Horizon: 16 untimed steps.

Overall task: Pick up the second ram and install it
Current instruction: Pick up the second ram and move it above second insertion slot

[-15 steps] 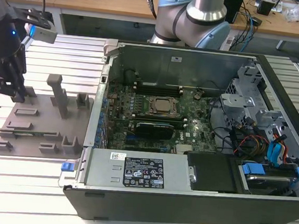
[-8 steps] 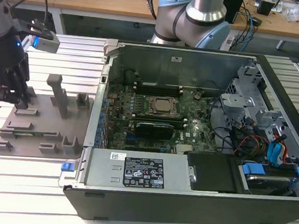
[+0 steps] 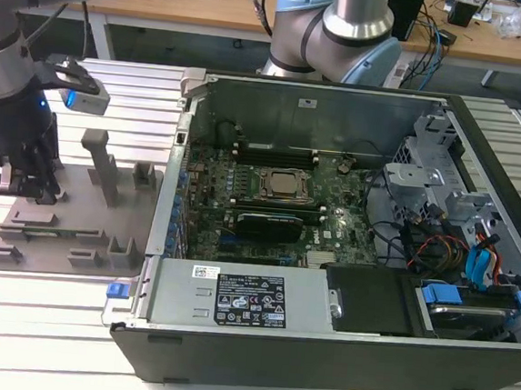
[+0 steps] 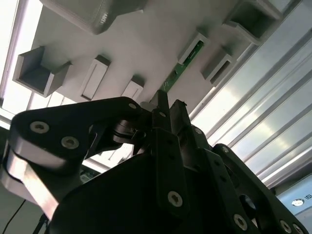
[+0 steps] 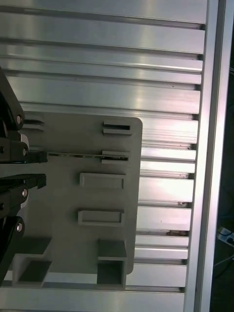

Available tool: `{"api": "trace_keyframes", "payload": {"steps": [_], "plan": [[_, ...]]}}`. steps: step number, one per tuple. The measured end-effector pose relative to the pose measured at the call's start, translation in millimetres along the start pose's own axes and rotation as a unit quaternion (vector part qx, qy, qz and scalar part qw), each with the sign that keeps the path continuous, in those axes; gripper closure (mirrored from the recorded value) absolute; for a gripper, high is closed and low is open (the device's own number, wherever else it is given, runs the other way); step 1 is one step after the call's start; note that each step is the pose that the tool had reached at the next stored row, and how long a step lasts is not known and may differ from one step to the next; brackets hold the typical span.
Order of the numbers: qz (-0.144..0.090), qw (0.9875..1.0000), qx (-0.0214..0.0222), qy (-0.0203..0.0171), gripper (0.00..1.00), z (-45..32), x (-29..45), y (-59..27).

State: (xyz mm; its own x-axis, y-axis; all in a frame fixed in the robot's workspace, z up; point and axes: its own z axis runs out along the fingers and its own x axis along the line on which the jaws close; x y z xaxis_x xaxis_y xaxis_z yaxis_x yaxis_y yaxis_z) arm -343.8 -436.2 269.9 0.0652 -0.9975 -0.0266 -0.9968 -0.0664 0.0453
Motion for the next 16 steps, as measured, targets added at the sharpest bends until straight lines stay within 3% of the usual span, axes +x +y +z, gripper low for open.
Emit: {"api": "trace_keyframes", "payload": {"steps": [6, 10, 16], "plan": [[0.000, 1.0000, 0.0000, 0.0000, 0.76, 12.1, 0.5, -0.5], [0.000, 1.0000, 0.0000, 0.0001, 0.76, 22.1, 6.6, -0.5], [-0.001, 1.0000, 0.0000, -0.0013, 0.76, 44.9, 11.6, 1.8]]}}
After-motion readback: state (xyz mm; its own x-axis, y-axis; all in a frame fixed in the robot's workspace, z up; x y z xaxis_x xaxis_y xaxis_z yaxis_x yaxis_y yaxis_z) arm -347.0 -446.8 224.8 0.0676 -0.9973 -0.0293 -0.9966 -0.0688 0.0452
